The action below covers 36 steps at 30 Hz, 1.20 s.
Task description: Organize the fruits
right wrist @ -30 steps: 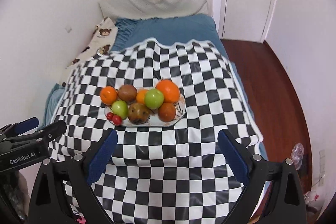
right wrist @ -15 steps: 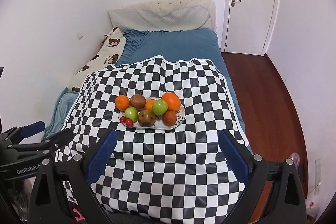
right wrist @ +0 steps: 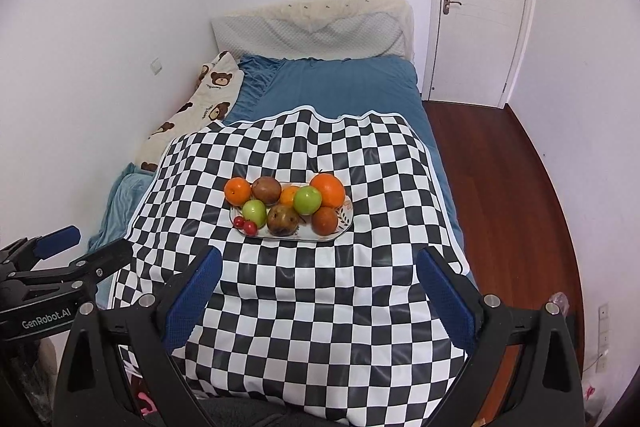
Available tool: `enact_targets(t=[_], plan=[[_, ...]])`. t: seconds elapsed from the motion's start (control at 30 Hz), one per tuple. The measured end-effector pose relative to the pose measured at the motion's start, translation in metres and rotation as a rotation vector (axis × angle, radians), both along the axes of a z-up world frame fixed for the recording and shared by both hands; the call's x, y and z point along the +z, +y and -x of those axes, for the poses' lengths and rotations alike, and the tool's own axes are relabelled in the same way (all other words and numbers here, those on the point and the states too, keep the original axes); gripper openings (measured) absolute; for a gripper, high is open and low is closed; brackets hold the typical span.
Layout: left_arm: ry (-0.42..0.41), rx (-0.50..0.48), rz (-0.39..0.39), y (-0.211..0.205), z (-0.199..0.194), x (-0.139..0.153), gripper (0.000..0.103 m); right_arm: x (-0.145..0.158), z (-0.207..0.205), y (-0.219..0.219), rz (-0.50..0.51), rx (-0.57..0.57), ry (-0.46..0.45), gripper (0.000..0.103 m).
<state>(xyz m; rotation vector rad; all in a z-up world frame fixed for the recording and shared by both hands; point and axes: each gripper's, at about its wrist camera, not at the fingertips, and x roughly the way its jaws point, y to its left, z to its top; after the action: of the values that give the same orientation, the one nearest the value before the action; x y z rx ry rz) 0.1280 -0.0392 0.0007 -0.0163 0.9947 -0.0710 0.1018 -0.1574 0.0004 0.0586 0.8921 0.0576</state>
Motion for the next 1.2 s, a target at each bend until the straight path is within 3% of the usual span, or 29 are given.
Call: enact_targets(t=[0.5, 0.87, 1.2], plan=[[0.02, 0.043, -0.101, -0.004, -0.031, -0.034, 0.096, -0.048, -0.052, -0.018, 0.024, -0.06, 0.025, 0.102], [0.031, 0.06, -0.112, -0.002, -0.058, -0.058, 0.096, -0.081, -0.085, -0.018, 0.046, -0.081, 0.049, 0.102], [0.04, 0.065, -0.105, -0.001, -0.063, -0.064, 0.096, -0.088, -0.088, -0.014, 0.044, -0.076, 0.054, 0.102]])
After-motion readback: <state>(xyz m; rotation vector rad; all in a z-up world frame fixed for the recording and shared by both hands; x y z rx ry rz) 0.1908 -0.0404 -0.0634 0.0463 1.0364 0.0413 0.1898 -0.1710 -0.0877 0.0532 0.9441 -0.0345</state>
